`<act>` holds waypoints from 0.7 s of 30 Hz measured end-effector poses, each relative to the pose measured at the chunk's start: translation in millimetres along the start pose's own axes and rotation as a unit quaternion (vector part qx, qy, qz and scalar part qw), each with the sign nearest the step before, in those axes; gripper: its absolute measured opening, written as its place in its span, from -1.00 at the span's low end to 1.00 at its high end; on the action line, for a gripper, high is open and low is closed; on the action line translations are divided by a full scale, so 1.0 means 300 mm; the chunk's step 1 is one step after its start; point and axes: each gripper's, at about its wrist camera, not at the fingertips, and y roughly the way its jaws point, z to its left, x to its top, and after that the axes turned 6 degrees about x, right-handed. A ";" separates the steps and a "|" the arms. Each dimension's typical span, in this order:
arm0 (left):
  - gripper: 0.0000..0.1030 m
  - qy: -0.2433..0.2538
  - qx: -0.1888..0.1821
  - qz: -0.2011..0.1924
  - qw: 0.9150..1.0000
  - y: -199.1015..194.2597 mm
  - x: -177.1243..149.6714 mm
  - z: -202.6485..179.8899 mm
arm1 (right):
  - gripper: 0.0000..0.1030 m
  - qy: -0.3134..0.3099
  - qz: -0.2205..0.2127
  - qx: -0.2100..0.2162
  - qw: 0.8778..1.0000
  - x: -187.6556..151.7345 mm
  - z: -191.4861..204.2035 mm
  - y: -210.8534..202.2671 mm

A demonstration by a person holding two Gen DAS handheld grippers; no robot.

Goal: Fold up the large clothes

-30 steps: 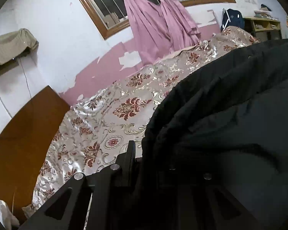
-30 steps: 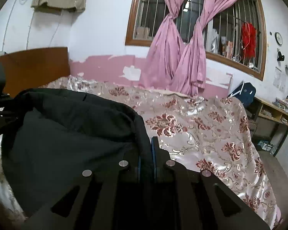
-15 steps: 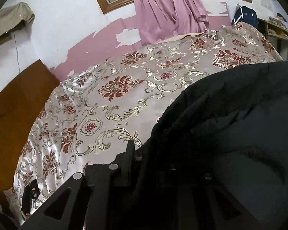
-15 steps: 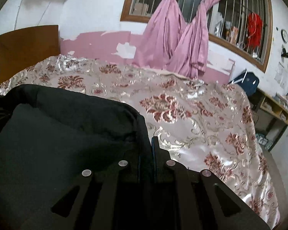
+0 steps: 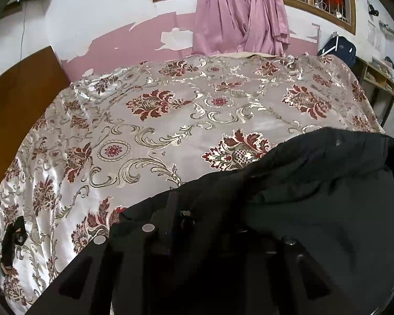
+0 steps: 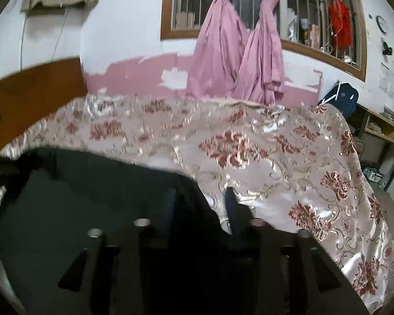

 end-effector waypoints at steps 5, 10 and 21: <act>-0.05 -0.025 -0.023 -0.005 0.999 -0.065 0.022 0.046 | 0.22 -0.004 -0.029 0.006 1.000 0.022 0.023 -0.115; 0.76 -0.072 -0.042 -0.089 0.992 -0.231 0.032 0.107 | 0.55 -0.029 -0.031 0.019 0.999 -0.002 0.063 -0.209; 0.88 0.005 -0.090 -0.138 0.986 -0.394 -0.276 -0.023 | 0.62 -0.004 -0.034 0.077 0.996 -0.197 0.122 -0.398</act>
